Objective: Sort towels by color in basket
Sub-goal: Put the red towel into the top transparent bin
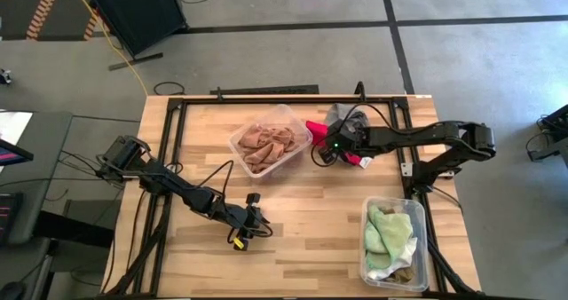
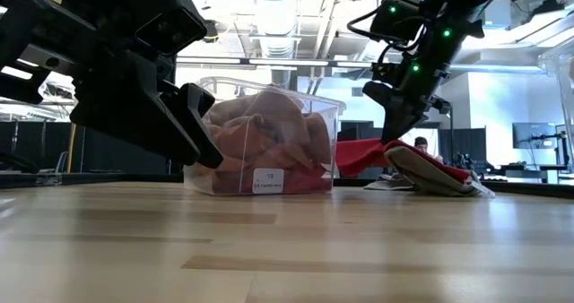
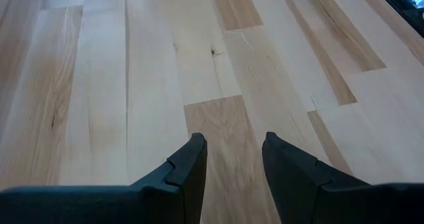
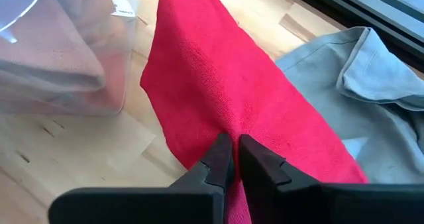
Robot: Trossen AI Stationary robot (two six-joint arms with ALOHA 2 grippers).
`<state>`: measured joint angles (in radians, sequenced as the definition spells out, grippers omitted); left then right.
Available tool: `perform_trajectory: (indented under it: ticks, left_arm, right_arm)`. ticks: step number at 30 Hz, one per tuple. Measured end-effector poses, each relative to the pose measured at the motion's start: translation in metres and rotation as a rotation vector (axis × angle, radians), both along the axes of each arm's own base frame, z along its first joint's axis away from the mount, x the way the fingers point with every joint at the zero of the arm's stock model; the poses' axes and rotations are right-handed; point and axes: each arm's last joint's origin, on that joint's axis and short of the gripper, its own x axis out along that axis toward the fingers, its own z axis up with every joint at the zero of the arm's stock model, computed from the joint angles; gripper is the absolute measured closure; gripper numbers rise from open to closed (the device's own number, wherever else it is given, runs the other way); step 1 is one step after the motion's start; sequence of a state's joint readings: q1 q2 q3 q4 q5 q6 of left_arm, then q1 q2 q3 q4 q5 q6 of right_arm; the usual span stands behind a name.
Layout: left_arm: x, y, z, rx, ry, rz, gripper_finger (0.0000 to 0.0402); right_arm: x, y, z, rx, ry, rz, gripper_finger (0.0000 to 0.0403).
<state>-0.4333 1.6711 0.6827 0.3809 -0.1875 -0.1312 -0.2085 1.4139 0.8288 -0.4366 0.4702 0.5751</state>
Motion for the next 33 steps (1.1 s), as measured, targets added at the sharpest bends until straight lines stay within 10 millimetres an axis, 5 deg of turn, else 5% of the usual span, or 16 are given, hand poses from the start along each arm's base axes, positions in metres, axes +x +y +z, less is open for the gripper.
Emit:
perform_trajectory:
  ticks: [33]
  left_arm:
    - [0.0000,-0.0001,0.0000,0.000,0.000,0.000,0.0262]
  right_arm:
    - [0.0015,0.0047,0.0003,-0.004,0.001,0.025,0.0339]
